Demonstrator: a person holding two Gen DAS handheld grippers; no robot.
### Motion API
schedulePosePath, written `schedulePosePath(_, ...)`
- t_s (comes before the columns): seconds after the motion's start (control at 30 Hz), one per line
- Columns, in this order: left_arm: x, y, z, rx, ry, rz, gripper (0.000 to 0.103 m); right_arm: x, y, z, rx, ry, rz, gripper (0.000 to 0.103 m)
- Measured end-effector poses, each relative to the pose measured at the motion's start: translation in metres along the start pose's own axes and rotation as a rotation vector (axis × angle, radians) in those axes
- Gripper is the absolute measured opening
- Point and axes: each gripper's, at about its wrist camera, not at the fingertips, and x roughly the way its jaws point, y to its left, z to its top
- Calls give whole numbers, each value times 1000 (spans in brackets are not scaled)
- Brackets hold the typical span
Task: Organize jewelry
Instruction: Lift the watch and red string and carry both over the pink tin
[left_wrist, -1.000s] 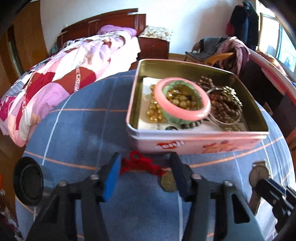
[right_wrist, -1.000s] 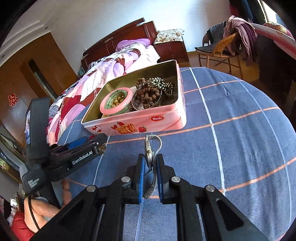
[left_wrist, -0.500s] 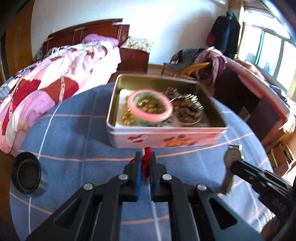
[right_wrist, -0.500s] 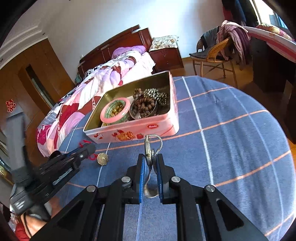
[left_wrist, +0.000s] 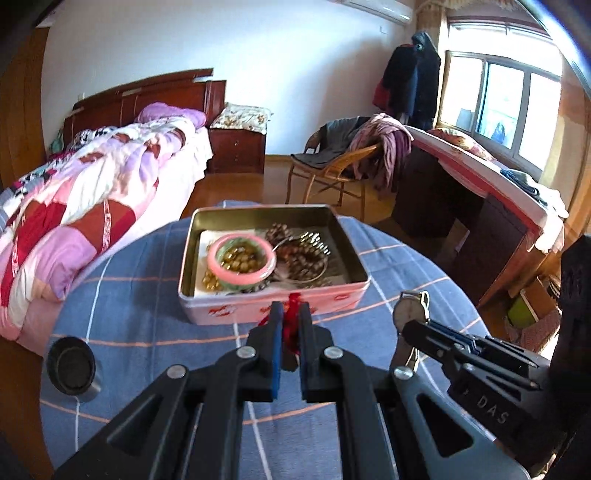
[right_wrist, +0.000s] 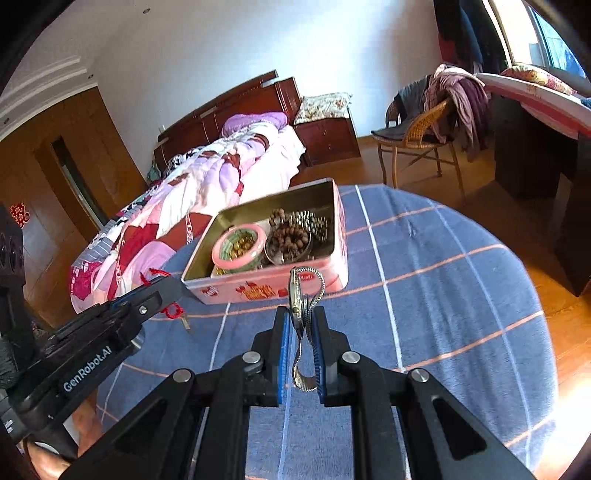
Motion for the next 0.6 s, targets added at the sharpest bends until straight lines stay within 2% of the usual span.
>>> schedulePosePath(0.27, -11, -16, 16, 43, -34, -14, 8, -33, 9, 15, -28, -78, -15, 12)
schedulePosePath(0.6, -13, -18, 26, 49, -53, -24, 8, -41, 16, 34, -42, -118, -18, 12)
